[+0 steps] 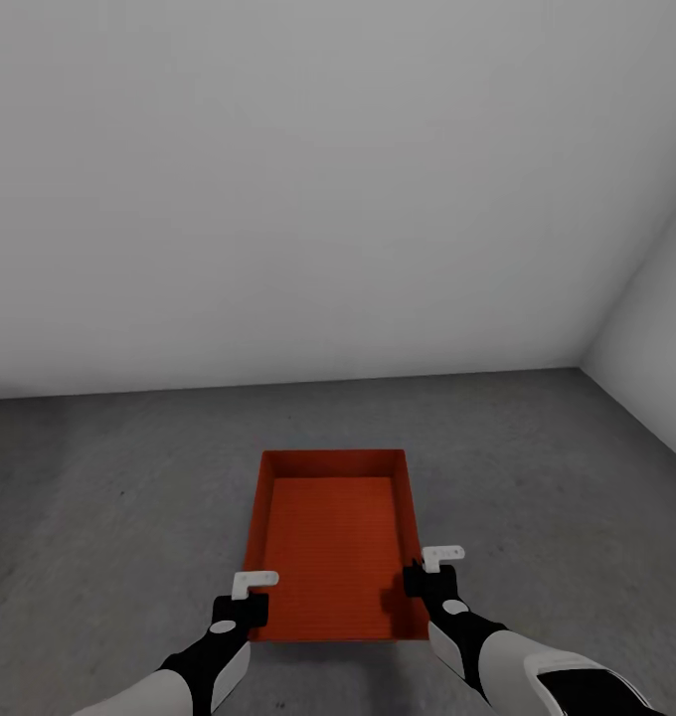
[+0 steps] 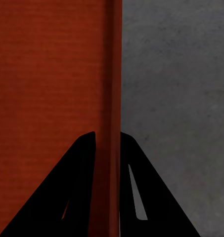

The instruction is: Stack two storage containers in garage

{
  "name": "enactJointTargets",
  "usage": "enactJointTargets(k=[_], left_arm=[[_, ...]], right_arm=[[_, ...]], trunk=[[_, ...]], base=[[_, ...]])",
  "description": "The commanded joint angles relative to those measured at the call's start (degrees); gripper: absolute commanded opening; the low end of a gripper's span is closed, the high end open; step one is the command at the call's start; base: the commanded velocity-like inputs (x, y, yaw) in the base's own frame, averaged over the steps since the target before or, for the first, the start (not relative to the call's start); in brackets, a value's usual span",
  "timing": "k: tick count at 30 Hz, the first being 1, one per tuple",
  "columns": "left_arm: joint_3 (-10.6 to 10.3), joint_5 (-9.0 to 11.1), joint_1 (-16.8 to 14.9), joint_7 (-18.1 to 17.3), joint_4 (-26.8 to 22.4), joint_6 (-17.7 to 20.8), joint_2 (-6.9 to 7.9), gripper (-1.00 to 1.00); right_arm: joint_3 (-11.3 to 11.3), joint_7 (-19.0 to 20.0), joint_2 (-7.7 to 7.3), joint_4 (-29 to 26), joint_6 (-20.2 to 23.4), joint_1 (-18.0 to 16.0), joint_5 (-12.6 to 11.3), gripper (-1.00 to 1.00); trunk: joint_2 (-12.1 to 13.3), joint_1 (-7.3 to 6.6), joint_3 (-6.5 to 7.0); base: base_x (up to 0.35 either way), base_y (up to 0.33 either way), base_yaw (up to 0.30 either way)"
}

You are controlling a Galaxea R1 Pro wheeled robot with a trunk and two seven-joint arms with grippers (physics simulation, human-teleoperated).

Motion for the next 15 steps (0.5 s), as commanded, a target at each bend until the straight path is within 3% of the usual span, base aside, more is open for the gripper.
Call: enactJointTargets(k=[1, 9, 15], left_arm=[[2.29, 1.13, -0.02, 0.80, 0.25, -0.31, 0.55, -1.00], [2.29, 1.24, -0.02, 0.80, 0.25, -0.31, 0.55, -1.00], [2.29, 1.26, -0.02, 0.87, 0.17, -0.31, 0.55, -1.00]], right_arm=[[-2.29, -1.09, 0.00, -0.08, -1.03, -0.09, -0.54, -1.00], [-2.29, -1.09, 0.01, -0.10, -1.05, -0.09, -0.54, -1.00], [-2.29, -1.09, 0.01, -0.10, -1.05, -0.09, -0.54, -1.00]], trunk=[[-0.02, -0.01, -0.04], [-0.02, -0.01, -0.04], [-0.02, -0.01, -0.04]], base=[[0.000, 0.000, 0.000], [0.003, 0.003, 0.000], [0.118, 0.129, 0.000]])
